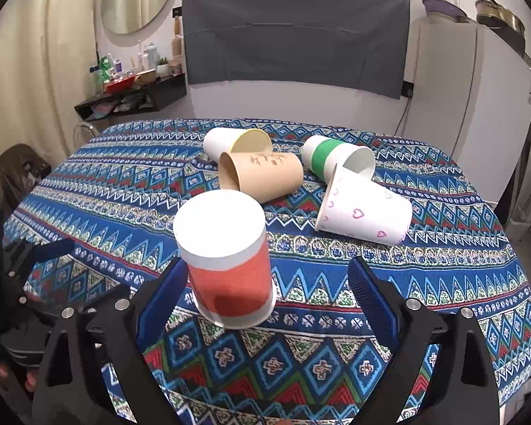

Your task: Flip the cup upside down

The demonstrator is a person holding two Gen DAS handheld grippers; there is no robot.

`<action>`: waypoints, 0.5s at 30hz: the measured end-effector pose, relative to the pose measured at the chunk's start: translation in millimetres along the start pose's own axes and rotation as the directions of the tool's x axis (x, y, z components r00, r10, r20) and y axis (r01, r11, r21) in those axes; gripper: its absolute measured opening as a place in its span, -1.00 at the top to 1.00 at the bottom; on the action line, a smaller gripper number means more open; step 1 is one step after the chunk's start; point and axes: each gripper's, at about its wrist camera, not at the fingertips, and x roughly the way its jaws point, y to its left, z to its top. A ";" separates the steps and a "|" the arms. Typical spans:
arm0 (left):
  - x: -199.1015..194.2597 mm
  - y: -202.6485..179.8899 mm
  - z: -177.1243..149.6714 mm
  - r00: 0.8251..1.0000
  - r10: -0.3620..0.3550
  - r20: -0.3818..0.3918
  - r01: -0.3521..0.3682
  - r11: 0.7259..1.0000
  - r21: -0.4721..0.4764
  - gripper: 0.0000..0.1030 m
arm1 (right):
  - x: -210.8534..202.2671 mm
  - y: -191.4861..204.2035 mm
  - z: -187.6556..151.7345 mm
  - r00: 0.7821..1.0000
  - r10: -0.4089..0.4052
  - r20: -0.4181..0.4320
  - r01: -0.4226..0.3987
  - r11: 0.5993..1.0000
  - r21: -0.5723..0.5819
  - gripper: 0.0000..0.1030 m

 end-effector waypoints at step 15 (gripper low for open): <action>-2.9 -26.0 7.6 0.996 -0.004 0.090 0.000 0.999 0.042 -0.89 | 11.9 -38.7 -26.8 0.994 0.103 0.044 -0.105 0.994 0.036 -0.72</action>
